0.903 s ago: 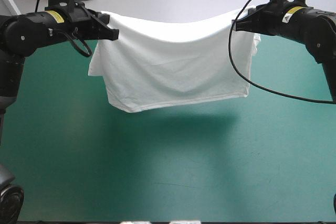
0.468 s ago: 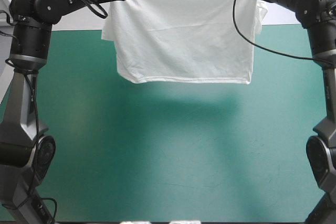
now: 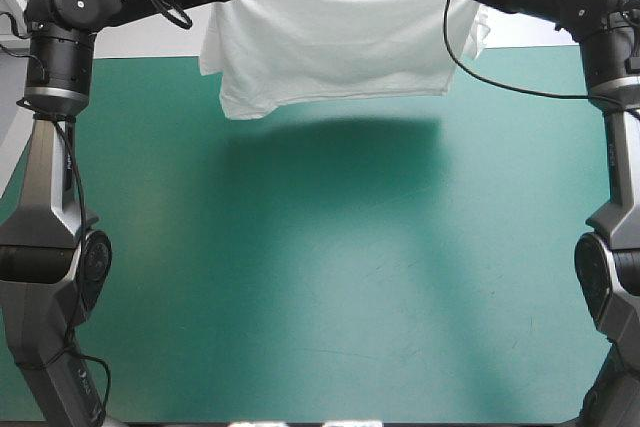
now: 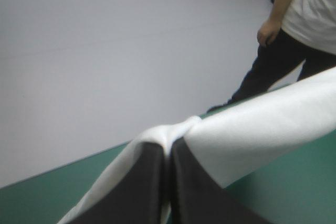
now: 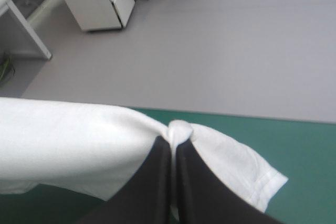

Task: Fold the cloth

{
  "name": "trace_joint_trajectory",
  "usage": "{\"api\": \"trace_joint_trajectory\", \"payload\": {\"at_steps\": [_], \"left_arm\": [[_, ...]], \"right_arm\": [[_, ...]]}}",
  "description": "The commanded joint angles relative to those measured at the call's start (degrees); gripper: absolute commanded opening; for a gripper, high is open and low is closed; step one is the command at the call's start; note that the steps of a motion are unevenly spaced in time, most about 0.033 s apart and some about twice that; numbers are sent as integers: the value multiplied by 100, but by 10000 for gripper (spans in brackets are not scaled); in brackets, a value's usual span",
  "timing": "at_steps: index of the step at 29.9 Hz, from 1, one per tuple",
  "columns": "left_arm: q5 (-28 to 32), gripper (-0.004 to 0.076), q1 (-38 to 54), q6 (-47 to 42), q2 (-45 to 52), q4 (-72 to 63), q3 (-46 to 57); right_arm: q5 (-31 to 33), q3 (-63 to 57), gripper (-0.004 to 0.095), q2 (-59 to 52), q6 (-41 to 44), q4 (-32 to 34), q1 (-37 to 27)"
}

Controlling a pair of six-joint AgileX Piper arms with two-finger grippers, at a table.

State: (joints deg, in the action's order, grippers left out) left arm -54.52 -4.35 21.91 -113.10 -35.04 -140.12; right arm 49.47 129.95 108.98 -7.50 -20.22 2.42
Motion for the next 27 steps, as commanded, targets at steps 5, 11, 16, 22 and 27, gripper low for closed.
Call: {"api": "trace_joint_trajectory", "payload": {"at_steps": [5,11,16,22,27], "left_arm": [[-1268,-10,-9,-469,279,-227,494],[-1870,-10,-284,-607,453,-131,1447],[-1930,-10,-656,-821,811,466,2446],[-1930,-10,-1047,-1045,1381,1182,3920],[-1930,-10,-1276,-1106,1990,1406,5103]], "right_arm": [[600,-1099,-13,-537,-83,93,174],[658,-2422,-13,-1035,-83,283,259],[658,-3578,-13,-1526,-109,311,332],[649,-4802,-13,-1985,-134,381,583],[675,-5597,-13,-2259,-134,476,803]]}}
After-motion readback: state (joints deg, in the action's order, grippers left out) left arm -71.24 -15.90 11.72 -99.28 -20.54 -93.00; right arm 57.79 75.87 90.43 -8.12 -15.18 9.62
